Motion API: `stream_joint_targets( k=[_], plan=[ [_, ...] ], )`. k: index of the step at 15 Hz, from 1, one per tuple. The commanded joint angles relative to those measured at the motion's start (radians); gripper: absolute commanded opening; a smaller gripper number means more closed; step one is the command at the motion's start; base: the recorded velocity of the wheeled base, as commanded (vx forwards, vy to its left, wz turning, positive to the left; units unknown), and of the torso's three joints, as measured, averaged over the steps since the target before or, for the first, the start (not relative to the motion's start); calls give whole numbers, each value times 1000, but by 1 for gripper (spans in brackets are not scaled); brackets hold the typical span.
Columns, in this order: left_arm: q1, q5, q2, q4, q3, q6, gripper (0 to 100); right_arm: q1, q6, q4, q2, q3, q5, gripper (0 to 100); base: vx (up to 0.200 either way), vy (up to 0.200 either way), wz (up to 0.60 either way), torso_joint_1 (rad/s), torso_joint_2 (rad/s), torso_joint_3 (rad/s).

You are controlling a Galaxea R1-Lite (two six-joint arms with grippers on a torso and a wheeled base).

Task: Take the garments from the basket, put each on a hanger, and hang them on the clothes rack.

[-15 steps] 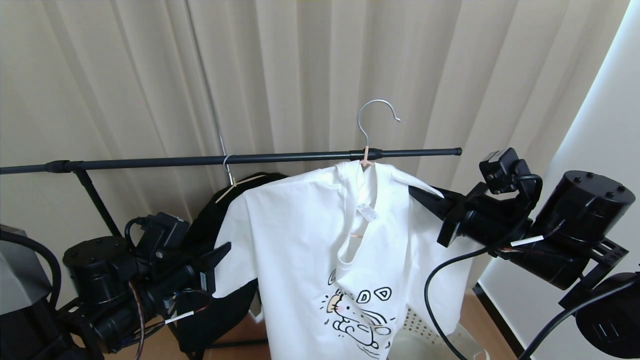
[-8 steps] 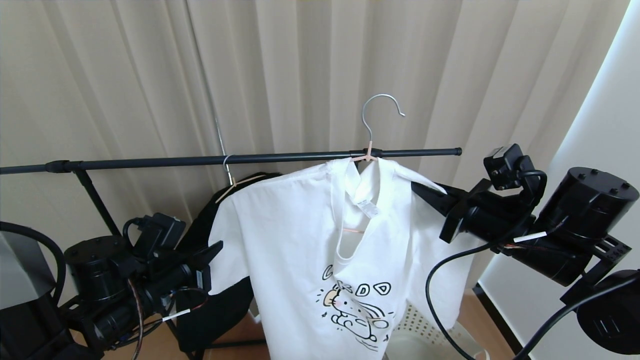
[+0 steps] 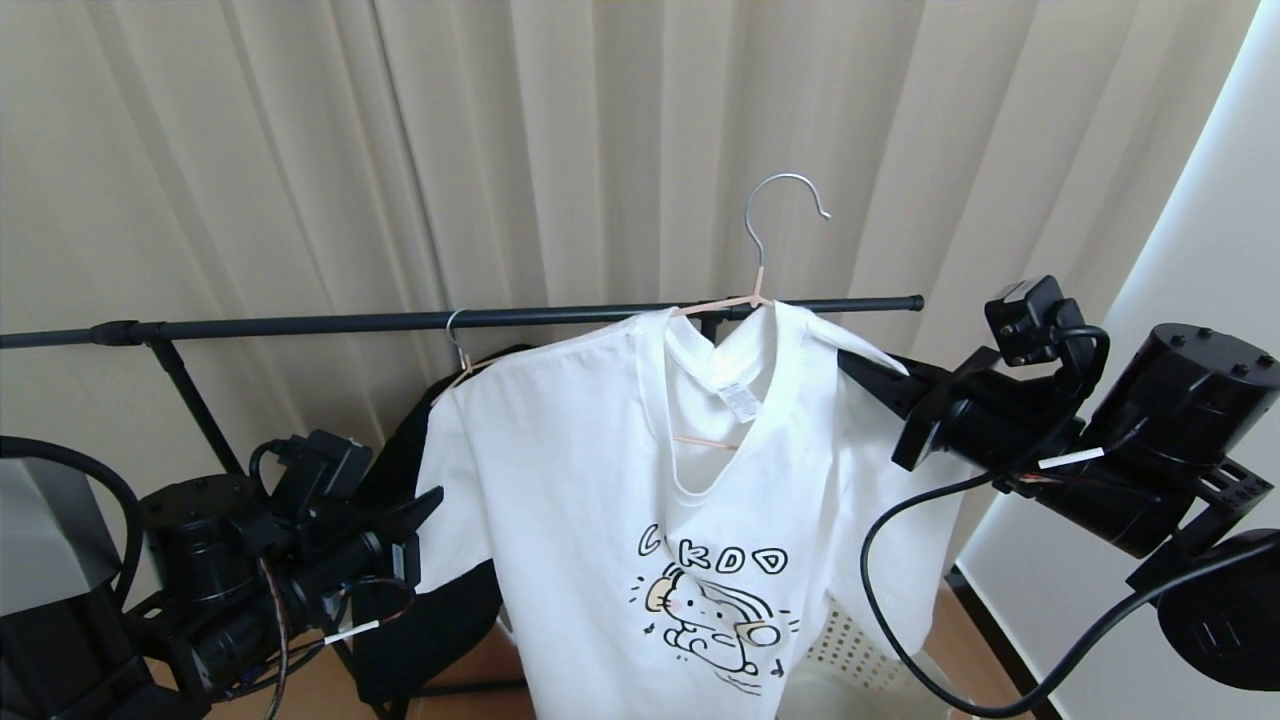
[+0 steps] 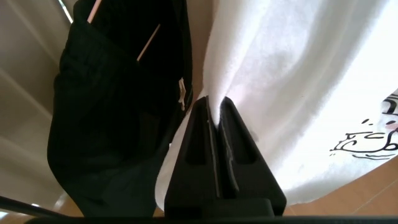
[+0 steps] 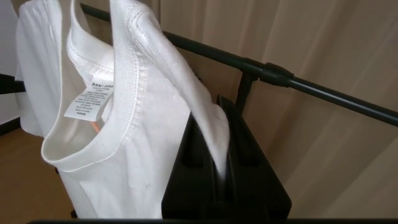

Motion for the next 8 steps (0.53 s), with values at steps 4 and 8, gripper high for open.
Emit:
stream_joint_targets(
  k=[4,8],
  plan=[
    [-1,0,5,0,0,0,0,-15,6,0,1,-4,9,0,0,0,0,0,0,0],
    [-1,0,5,0,0,0,0,-21,12,-1,0,-9,9,0,0,0,0,0,0,0]
  ],
)
